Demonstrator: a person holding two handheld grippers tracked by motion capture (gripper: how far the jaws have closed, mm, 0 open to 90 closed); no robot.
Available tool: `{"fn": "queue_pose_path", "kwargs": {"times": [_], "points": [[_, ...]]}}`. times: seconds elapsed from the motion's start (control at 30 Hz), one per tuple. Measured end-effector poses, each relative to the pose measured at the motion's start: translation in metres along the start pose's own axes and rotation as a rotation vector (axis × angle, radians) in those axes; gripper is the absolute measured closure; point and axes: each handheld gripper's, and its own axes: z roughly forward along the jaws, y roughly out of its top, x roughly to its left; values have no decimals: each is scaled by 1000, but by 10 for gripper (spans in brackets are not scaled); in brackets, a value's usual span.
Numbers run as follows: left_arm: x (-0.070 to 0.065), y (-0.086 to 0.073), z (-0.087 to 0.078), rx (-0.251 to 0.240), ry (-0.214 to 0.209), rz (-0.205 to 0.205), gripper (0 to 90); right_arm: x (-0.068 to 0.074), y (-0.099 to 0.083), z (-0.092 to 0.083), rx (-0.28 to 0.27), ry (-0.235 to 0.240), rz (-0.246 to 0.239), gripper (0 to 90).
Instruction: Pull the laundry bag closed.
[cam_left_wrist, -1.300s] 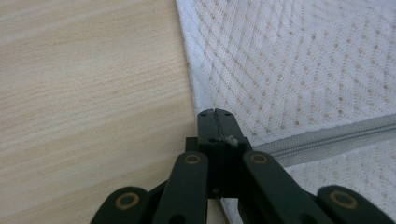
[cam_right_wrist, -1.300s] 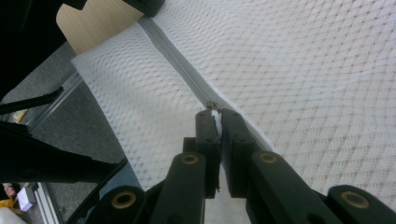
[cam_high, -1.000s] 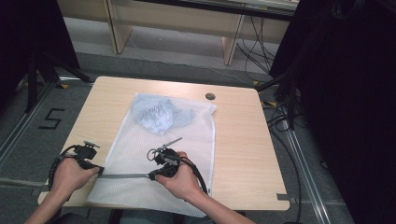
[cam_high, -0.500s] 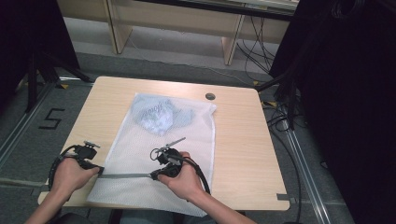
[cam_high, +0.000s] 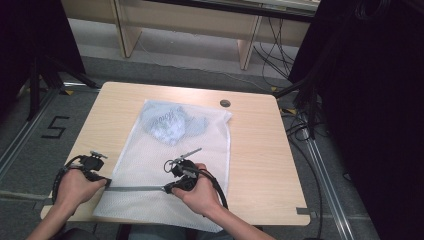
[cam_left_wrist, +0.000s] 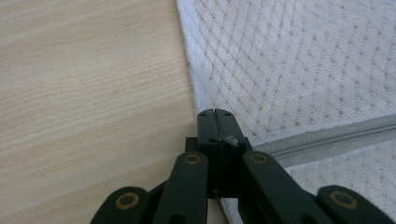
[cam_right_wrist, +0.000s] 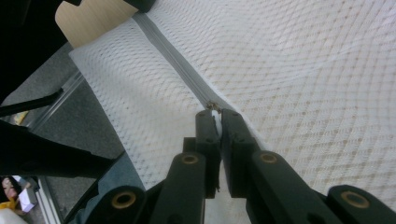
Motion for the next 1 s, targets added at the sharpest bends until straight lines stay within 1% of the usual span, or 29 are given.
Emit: {"fn": "queue_pose_path", "kwargs": {"times": [0.03, 0.07, 0.13, 0.2, 0.27, 0.37, 0.4, 0.5, 0.53, 0.57, 0.6, 0.63, 0.7, 0.73, 0.77, 0.87, 0.9, 0.97, 1.0], "points": [[0, 0, 0, 0, 0, 0, 898, -1, 0, 0, 2, 3, -4, 871], [0, 0, 0, 1, 0, 1, 898, -1, 0, -1, 1, 6, 3, 871], [0, 0, 0, 1, 0, 0, 898, -2, 0, -2, -1, 1, -4, 871], [0, 0, 0, 0, -1, 1, 898, -1, 0, -3, -1, 7, 9, 871], [0, 0, 0, 0, -1, 1, 898, -2, -1, -3, -3, -1, 0, 871], [0, 0, 0, -1, -1, 0, 898, -2, -2, -3, -1, 7, 12, 871], [0, 0, 0, 0, -1, 1, 898, -2, -2, -3, 5, -9, 16, 871], [0, 0, 0, 0, -1, 0, 898, -4, -3, -4, -4, 5, 5, 871], [0, 0, 0, 1, -1, 1, 898, -4, -4, -5, -1, -9, 14, 871], [0, 0, 0, 1, -1, 1, 898, -4, -4, -6, 10, -13, 37, 871], [0, 0, 0, 1, 0, 0, 898, -6, -4, -5, -9, -7, 11, 871], [0, 0, 0, 1, 0, 1, 898, -5, -4, -6, 0, -5, 28, 871], [0, 0, 0, 1, -1, 0, 898, -7, -5, -6, -7, -4, 12, 871], [0, 0, 0, 1, -1, 1, 898, -6, -5, -8, 4, -17, 36, 871], [0, 0, 0, 1, -1, -1, 898, -7, -6, -7, -5, 2, 19, 871], [0, 0, 0, 2, 0, 1, 898, -8, -7, -7, -7, -3, 12, 871], [0, 0, 0, 1, 0, 0, 898, -7, -7, -8, -2, 1, 18, 871], [0, 0, 0, 2, 0, 1, 898, -8, -7, -8, -4, -5, 6, 871], [0, 0, 0, 3, 0, 2, 898, -8, -8, -8, 6, -2, 28, 871]]}}
